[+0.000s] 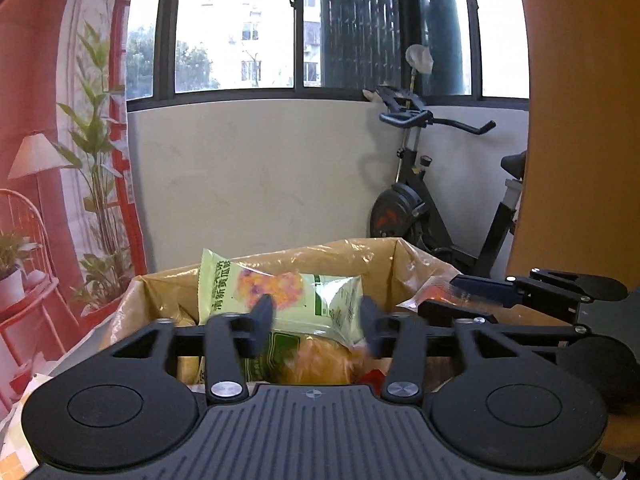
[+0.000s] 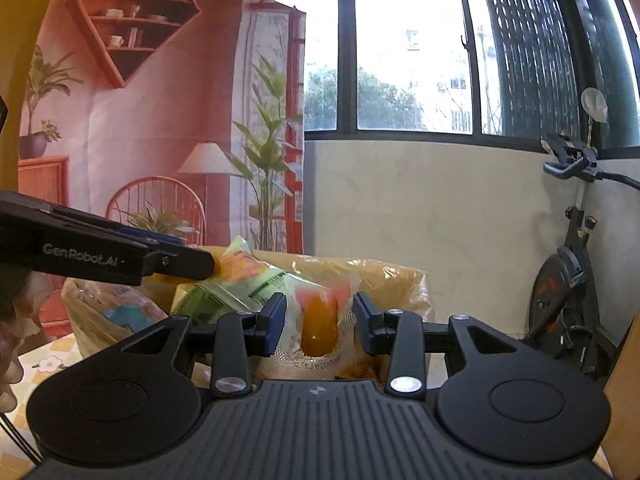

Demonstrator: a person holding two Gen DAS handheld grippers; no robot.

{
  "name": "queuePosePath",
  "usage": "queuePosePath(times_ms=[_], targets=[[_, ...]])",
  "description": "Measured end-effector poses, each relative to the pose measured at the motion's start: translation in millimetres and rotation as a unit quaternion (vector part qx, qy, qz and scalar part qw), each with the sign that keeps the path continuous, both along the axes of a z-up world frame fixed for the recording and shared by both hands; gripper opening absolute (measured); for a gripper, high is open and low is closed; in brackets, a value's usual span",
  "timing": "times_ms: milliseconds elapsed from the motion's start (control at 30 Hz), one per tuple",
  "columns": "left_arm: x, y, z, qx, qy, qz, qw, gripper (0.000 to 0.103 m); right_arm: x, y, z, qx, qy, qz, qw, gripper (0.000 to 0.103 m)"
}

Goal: Organize snacks

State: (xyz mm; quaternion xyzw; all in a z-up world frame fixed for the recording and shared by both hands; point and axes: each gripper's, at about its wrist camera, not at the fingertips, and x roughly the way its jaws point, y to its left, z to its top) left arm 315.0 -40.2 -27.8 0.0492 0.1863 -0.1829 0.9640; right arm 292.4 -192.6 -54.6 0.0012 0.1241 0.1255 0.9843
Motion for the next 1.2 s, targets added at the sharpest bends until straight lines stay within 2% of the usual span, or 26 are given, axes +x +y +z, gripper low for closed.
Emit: queuePosePath(times_ms=[133, 200, 267, 333, 500, 700, 833, 1033, 1200], targets=[[-5.6, -1.9, 1.5, 0.01, -0.012, -0.005, 0.9999, 0.069, -1.6, -2.8, -3.9, -0.008, 0.007, -0.008, 1.0, 0.044], [-6.4, -2.0, 4.4, 0.01, -0.012, -0.008, 0.9998, 0.072, -5.6, -3.3, -2.9, -0.012, 0.006, -0.01, 1.0, 0.055], [-10.0, -0.7, 7.6, 0.008, -0.012, -0.005, 0.9999, 0.076, -9.3, -2.2, -0.9, -0.015, 0.007, -0.009, 1.0, 0.061], [-13.9, 1.0, 10.4, 0.005, -0.012, -0.003, 0.9999, 0.081, -14.1, -1.1, 2.6, -0.019, 0.009, -0.007, 1.0, 0.061], [-25.2, 7.8, 17.6, 0.006, -0.01, 0.014, 0.9998, 0.092, -29.6, 1.9, 14.8, -0.019, 0.014, -0.009, 1.0, 0.081], [-45.1, 21.6, 20.9, 0.003, -0.004, 0.038, 0.9993, 0.097, -49.8, 6.8, 29.2, -0.018, 0.028, -0.023, 0.999, 0.1], [-58.1, 33.5, 21.3, 0.0, 0.002, 0.058, 0.9983, 0.097, -63.8, 7.5, 35.8, -0.001, 0.037, -0.039, 0.999, 0.103], [-78.7, 46.4, 25.7, 0.014, -0.01, 0.091, 0.9957, 0.098, -84.7, 13.2, 48.4, 0.022, 0.035, -0.048, 0.998, 0.103], [-96.7, 59.6, 35.1, 0.005, -0.027, 0.12, 0.9924, 0.098, -100.5, 21.0, 59.9, 0.03, 0.036, -0.045, 0.998, 0.103]])
